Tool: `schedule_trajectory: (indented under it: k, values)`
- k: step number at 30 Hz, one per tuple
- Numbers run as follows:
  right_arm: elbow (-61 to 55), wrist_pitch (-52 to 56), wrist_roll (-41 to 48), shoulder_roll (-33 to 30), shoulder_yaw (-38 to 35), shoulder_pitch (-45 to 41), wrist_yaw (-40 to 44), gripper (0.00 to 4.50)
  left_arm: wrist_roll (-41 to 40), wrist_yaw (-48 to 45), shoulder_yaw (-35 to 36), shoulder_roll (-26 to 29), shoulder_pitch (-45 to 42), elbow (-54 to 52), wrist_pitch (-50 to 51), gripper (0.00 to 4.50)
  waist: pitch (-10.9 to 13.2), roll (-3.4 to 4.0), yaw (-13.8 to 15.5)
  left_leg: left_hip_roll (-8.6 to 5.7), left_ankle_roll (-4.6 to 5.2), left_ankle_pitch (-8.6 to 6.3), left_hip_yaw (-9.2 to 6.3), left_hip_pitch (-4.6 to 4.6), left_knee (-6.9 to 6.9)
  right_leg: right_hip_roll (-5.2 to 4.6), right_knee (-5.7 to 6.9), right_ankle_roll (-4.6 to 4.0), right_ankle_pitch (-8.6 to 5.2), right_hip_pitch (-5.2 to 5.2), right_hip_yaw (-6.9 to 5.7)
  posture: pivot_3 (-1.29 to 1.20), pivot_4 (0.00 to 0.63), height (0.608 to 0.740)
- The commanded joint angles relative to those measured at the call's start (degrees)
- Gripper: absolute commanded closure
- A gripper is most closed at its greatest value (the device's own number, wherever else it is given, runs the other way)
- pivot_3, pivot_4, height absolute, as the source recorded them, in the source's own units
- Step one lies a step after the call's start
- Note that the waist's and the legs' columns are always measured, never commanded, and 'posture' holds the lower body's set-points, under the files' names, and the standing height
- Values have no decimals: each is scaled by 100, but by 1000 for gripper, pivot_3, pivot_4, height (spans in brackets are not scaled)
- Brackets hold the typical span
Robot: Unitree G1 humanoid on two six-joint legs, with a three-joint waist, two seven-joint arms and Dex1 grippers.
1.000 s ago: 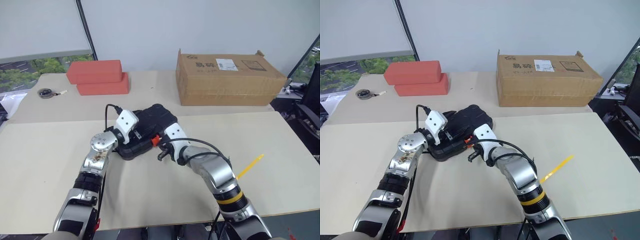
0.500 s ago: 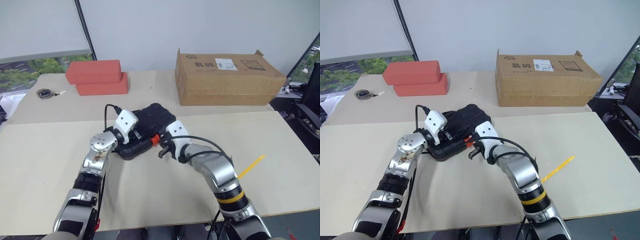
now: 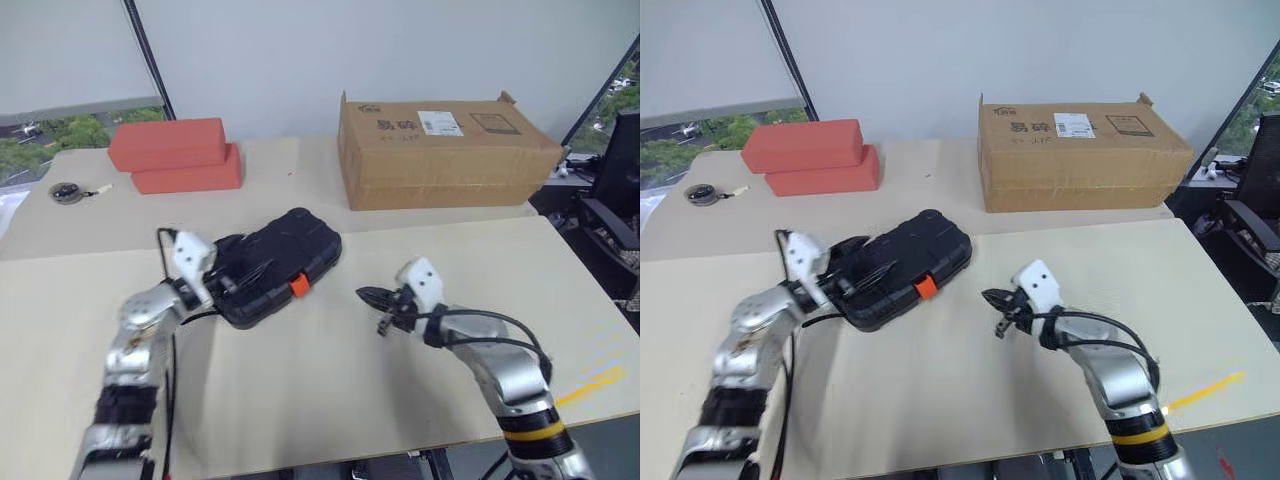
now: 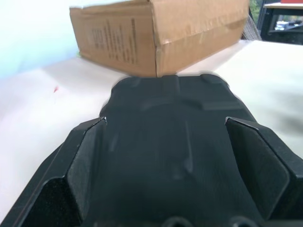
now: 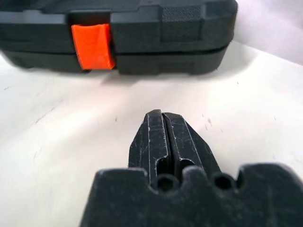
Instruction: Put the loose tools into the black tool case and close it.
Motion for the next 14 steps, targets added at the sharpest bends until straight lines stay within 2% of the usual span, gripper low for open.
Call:
schedule_trajectory:
  k: [1, 5, 10, 11, 14]
  values:
    - [536, -993, 268, -227, -583, 199, 547, 3441, -475, -165, 739, 388, 732, -392, 401, 227, 20, -11, 41, -1, 0, 0, -2, -7, 1, -3, -1, -1, -1, -4, 0, 0, 150, 712]
    - [1143, -1923, 323, -435, -866, 292, 1121, 2033, -564, -241, 1163, 710, 1823, -868, 639, 227, 62, -10, 92, -14, -1, -24, 4, -12, 4, -26, -15, -2, -1, -1, 4, 0, 150, 712]
    - [1852, -2478, 326, -636, -1028, 165, 1579, 278, -375, -312, 1206, 633, 3017, -1206, 435, 227, 92, -17, 195, -23, -6, -48, 7, -23, 8, -44, -29, -3, -1, -3, 2, 0, 150, 712]
    - [1962, -2540, 320, -648, -1035, 130, 1628, 24, -307, -270, 1159, 564, 3123, -1228, 314, 227, 94, -14, 235, -24, -4, -50, 6, -23, 9, -47, -31, -3, -1, -1, 1, 0, 150, 712]
    - [2148, -2602, 329, -655, -1014, 38, 1726, 24, -150, -161, 1005, 417, 3232, -1276, 103, 227, 95, -9, 286, -30, -3, -54, 7, -20, 9, -51, -37, -6, -2, -15, 0, 0, 150, 712]
